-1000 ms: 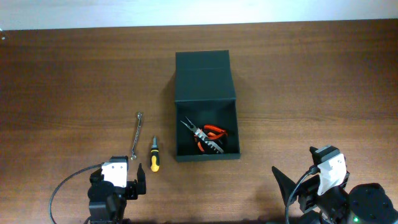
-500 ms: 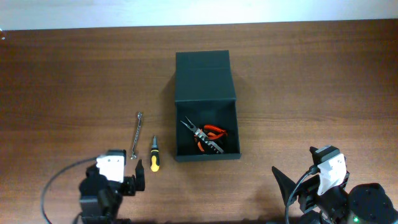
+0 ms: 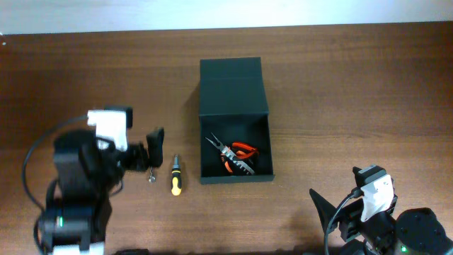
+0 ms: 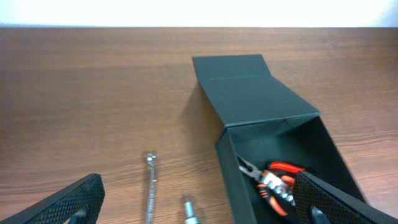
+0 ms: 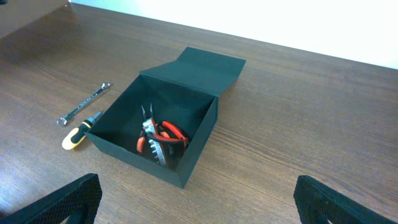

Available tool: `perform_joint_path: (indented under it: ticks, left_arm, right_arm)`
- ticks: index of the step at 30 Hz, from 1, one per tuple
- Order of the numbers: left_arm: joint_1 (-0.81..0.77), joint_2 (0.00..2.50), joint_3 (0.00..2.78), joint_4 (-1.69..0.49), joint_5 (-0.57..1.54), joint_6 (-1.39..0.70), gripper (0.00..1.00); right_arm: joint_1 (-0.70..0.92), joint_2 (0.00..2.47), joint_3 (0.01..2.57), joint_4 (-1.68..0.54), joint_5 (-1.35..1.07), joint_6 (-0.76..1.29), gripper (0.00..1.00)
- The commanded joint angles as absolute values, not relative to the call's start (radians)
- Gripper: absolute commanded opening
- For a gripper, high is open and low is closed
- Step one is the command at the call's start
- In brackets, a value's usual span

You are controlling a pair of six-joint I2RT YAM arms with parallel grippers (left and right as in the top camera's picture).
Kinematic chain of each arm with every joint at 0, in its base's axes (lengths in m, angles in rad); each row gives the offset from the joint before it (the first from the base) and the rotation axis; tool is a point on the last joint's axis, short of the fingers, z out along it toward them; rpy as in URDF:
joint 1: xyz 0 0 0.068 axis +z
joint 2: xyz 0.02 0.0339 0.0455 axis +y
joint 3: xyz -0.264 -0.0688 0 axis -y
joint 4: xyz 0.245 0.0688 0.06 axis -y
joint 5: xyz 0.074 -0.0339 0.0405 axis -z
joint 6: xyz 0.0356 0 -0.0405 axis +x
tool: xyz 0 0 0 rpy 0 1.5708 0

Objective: Pack container
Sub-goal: 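Move left gripper to silver wrench and grasp it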

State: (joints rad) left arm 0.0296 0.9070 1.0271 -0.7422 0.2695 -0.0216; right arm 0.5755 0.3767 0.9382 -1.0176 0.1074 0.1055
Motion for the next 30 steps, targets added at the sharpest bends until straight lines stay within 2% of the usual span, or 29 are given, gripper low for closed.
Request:
perform_joint_path:
  ticks: [1, 9, 16, 30]
  left_arm:
    - [0.033, 1.051, 1.098, -0.748, 0.338, -0.064, 0.99]
    - [0.033, 1.355, 1.164, -0.753, 0.340, -0.056, 0.99]
    - [0.033, 1.566, 1.164, -0.855, 0.248, -0.035, 0.99]
    - [0.033, 1.770, 1.163, -0.926, 0.184, -0.007, 0.99]
  right_arm:
    - [0.569, 0.377, 0.935, -1.014, 0.117, 0.113, 0.99]
    - [0.569, 0.377, 0.935, -1.014, 0.117, 0.113, 0.99]
    - [0.569, 0.377, 0.935, -1.014, 0.117, 0.113, 0.99]
    - [0.569, 0.377, 0.935, -1.013, 0.117, 0.113, 0.99]
